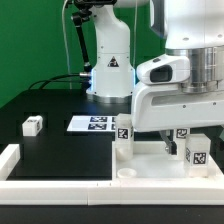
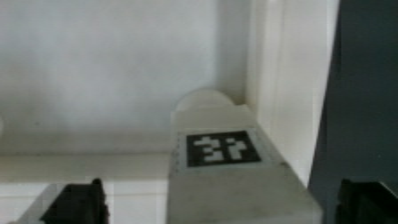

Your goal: Assemble square table

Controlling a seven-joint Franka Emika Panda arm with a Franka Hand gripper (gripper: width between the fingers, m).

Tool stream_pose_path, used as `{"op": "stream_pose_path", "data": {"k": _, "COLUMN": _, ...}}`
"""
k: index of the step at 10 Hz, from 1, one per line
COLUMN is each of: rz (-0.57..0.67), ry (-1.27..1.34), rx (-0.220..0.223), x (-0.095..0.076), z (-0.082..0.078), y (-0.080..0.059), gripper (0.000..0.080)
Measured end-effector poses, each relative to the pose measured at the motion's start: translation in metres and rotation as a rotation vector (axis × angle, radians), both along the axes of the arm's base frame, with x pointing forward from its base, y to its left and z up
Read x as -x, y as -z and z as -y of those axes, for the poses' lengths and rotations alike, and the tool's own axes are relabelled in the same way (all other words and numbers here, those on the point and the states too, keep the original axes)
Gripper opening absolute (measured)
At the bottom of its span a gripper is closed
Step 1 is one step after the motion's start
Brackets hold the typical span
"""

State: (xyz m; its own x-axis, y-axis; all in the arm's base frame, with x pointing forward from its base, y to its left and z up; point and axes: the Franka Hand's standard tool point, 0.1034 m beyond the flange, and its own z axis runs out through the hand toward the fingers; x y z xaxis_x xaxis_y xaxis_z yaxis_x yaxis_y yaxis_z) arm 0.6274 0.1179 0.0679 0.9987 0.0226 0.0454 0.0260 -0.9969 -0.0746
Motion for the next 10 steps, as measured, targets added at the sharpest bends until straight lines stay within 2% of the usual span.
{"op": "stream_pose_path", "data": {"k": 2, "rz": -0.001, "ry": 0.015, "rx": -0.001, "x": -0.0001, "z": 0.0005, "y": 0.0, "gripper": 0.0367}}
{"op": "stream_pose_path", "data": {"k": 3, "rz": -0.007, "ry": 0.098, "rx": -0.006, "x": -0.0001, "z": 0.0002, "y": 0.0, "gripper": 0.0288}}
{"op": "stream_pose_path", "data": {"k": 7, "rz": -0.033, "ry": 0.421, "rx": -0.022, "x": -0.0007, "z": 0.0012, "y": -0.0006, "gripper": 0.0288}}
{"op": "stream_pose_path", "data": {"k": 10, "rz": -0.103, "ry": 0.828, "rx": -0.039, "x": -0.0016, "z": 0.0032, "y": -0.0051, "gripper": 0.0289}}
